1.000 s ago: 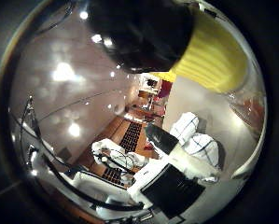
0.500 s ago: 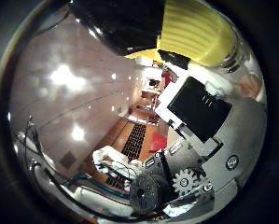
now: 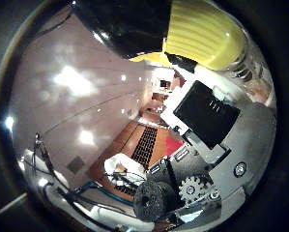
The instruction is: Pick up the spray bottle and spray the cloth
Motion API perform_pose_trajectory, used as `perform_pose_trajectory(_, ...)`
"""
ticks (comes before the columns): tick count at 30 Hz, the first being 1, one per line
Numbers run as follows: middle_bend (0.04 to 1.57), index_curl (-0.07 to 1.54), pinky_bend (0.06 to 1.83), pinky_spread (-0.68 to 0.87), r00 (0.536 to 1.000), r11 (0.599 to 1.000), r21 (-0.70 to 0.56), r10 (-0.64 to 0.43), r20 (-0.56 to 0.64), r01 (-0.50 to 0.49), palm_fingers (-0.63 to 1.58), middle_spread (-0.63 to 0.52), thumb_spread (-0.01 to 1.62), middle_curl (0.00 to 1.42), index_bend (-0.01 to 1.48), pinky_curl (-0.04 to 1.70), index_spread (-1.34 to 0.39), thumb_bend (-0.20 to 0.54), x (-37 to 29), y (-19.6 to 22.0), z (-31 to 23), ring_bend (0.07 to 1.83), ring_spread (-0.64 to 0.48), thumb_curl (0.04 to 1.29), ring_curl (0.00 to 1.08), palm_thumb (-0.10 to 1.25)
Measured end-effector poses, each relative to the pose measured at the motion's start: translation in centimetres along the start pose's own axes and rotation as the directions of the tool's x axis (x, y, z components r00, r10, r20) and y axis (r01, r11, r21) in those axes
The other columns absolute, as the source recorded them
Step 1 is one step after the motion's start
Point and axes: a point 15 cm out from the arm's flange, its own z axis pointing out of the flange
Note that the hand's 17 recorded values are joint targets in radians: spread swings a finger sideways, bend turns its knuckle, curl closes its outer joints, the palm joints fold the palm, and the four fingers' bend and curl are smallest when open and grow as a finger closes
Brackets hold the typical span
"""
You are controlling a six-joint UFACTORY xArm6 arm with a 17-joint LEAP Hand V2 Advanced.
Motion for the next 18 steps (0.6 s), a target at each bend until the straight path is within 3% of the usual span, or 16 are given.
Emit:
perform_pose_trajectory(7, 1.42, 0.77, 1.15, -0.17, 0.983, 0.987, -0.155, -0.074, -0.169, 0.048, 1.11, -0.10, 1.07, 0.67, 1.20, 1.19, -0.19, -0.011, -4.3, 1.7, -0.7, 1.37, -0.22, 0.58, 0.75, 1.10)
perform_pose_trajectory(10, 1.42, 0.76, 1.13, -0.17, 0.960, 0.964, -0.265, -0.075, -0.269, 0.001, 1.12, -0.10, 1.07, 0.67, 1.21, 1.23, -0.19, -0.012, -5.1, 2.9, -0.6, 1.36, -0.22, 0.59, 0.76, 1.10)
perform_pose_trajectory(15, 1.42, 0.76, 1.09, -0.17, 0.862, 0.897, -0.438, -0.179, -0.474, -0.054, 1.12, -0.10, 1.06, 0.66, 1.22, 1.28, -0.19, -0.012, -8.3, 3.4, -0.3, 1.36, -0.22, 0.61, 0.78, 1.09)
perform_pose_trajectory(18, 1.42, 0.75, 1.08, -0.17, 0.771, 0.859, -0.507, -0.269, -0.577, -0.079, 1.13, -0.10, 1.05, 0.66, 1.22, 1.31, -0.19, -0.013, -10.0, 3.1, -0.9, 1.35, -0.22, 0.62, 0.78, 1.09)
